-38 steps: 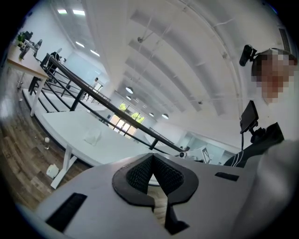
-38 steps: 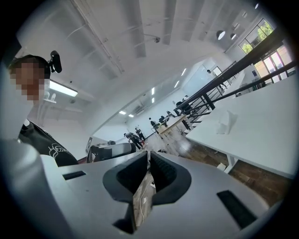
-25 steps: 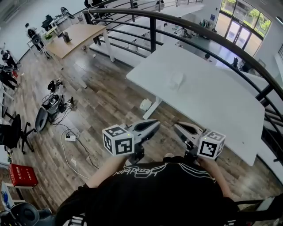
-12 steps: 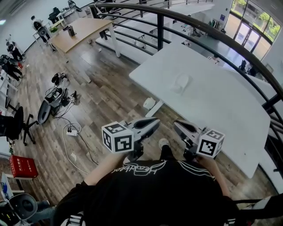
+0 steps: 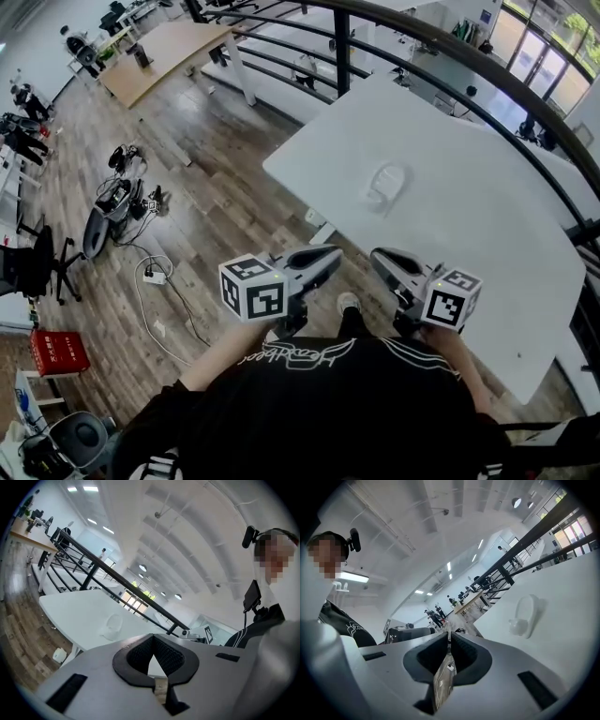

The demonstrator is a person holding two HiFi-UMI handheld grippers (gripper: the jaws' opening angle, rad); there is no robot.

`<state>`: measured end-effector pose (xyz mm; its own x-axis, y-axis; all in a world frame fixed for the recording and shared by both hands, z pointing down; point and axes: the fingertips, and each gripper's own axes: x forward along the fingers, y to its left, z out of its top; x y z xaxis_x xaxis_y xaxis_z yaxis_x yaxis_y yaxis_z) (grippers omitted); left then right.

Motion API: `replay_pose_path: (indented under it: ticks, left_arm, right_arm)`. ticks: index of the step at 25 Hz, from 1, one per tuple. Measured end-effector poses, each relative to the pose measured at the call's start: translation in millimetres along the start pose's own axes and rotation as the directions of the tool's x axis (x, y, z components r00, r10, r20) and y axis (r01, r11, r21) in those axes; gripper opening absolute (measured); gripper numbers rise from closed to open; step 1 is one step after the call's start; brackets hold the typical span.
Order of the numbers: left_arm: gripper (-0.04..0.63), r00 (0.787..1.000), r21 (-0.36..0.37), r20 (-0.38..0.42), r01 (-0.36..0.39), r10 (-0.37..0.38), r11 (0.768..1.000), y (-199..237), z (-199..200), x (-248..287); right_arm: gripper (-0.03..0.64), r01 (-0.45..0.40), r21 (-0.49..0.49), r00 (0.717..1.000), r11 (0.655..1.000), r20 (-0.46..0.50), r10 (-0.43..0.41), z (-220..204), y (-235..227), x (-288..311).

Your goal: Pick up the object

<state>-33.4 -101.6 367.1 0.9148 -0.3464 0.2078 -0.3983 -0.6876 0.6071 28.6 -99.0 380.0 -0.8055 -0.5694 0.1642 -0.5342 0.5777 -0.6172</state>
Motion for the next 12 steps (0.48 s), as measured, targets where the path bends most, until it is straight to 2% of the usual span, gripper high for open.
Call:
replay_pose_path:
  ticks: [5, 12]
  left_arm:
    - [0.008, 1.000, -0.020, -0.003, 0.000, 0.000, 1.000, 18, 7, 16]
    - [0.008, 1.000, -0.060, -0.025, -0.003, 0.002, 0.998, 35, -3, 30]
  right_arm:
    - [0.025, 0.015, 0.013, 1.000, 1.000, -0.008, -0.015, 8, -21, 7]
    - [0.025, 0.041, 0.042, 0.999, 0.998, -0.016, -0.041, 5, -46, 11]
